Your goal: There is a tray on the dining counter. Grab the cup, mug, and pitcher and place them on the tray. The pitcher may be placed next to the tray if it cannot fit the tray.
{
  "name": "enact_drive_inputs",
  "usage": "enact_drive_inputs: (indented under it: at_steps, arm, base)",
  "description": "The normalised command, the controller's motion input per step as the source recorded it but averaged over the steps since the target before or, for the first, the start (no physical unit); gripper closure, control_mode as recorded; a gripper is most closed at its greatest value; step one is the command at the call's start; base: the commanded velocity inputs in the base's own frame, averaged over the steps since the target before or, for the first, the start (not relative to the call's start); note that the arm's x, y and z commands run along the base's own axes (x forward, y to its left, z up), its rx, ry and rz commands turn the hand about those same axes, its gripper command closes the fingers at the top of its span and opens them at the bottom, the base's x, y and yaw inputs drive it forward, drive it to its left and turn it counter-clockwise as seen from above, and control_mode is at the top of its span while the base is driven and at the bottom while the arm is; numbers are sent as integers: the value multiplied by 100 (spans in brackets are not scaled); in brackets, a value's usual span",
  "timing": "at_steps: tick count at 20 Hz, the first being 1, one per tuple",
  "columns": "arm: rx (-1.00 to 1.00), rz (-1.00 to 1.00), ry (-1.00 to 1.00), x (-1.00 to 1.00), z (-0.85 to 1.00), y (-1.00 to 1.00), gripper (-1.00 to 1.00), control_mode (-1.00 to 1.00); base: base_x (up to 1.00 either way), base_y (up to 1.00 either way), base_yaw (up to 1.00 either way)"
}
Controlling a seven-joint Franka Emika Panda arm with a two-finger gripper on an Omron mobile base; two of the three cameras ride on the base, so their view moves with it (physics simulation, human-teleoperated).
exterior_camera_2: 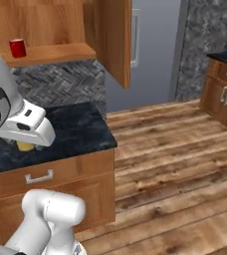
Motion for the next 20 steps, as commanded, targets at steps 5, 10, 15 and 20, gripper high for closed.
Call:
enact_drive_inputs:
  at_steps: [5, 10, 15, 20]
  arm:
    - [0, 0, 0, 0, 0, 0, -100, 100]
    - [0, 0, 0, 0, 0, 0, -100, 100]
    - [0, 0, 0, 0, 0, 0, -100, 100]
    - [0, 0, 0, 0, 0, 0, -100, 100]
  base:
    - [28, 0, 88]
    - [48, 0, 84]
    - [69, -3, 64]
    - [46, -31, 7]
